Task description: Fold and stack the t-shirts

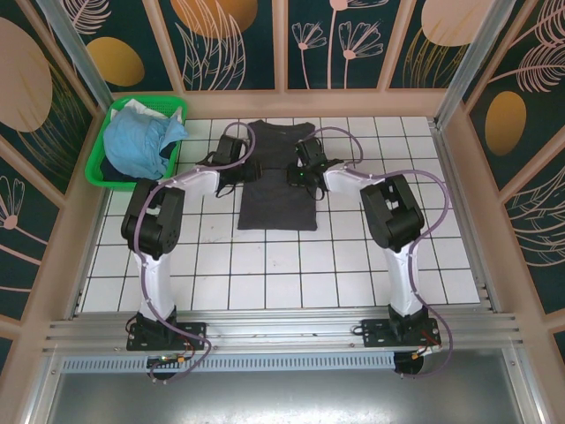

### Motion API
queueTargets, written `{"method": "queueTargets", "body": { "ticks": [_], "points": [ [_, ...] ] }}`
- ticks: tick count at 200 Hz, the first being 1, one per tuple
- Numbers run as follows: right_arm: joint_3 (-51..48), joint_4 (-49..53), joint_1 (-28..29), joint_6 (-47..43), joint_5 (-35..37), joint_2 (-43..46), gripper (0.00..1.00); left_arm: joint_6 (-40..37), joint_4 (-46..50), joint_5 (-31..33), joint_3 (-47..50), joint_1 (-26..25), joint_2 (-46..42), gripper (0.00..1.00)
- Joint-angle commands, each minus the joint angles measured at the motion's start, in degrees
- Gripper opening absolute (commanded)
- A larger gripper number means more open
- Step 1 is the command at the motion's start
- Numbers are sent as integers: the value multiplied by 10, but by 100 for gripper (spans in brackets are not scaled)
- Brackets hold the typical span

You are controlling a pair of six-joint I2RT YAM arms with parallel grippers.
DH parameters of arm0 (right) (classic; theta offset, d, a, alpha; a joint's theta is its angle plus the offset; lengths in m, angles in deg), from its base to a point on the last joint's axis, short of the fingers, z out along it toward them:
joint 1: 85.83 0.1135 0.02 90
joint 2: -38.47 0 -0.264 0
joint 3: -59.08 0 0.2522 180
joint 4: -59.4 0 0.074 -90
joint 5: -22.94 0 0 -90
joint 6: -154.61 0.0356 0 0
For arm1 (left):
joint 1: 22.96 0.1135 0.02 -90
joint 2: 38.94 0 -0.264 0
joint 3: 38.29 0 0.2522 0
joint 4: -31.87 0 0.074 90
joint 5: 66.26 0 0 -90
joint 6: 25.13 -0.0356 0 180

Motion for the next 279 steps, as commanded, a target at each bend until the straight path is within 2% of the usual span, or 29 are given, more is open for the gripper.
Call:
{"method": "queueTargets", "body": {
  "ticks": [1,21,34,48,81,87,99,117,132,162,177,194,225,262,279],
  "points": [
    [23,25,-24,-8,-17,-36,27,8,-20,-16,51,4,-52,46],
    [37,33,-27,-12,-22,-43,33,22,-39,-45,93,3,-63,45],
    [42,34,-25,-15,-21,-33,39,20,-43,-37,100,3,-58,50],
    [42,32,-23,-17,-21,-13,43,14,-20,-4,72,3,-36,51],
    [-15,13,-10,-14,-11,52,45,10,2,-1,10,3,10,51],
    [-37,6,-6,-12,-7,67,45,10,4,-3,6,3,14,48],
    [-85,-15,0,-8,0,96,44,10,-2,-12,19,3,16,33],
    [-147,-18,14,-20,28,125,43,7,-7,-15,61,3,9,23],
    [-193,-18,31,-6,80,146,43,13,-11,-1,101,3,-7,19],
    [-269,-65,42,1,54,170,43,30,-37,-7,172,3,-56,19],
    [-286,-60,58,1,79,170,43,33,-37,-3,194,3,-84,22],
    [-299,-54,79,-1,101,174,48,42,-40,-9,213,3,-117,25],
    [-312,-19,104,17,141,193,56,69,-59,-26,283,0,-180,39],
    [-375,-42,94,47,80,297,67,101,-59,-8,368,-29,-289,53],
    [-412,-50,83,59,58,342,68,119,-60,-1,406,-55,-327,55]
  ]
}}
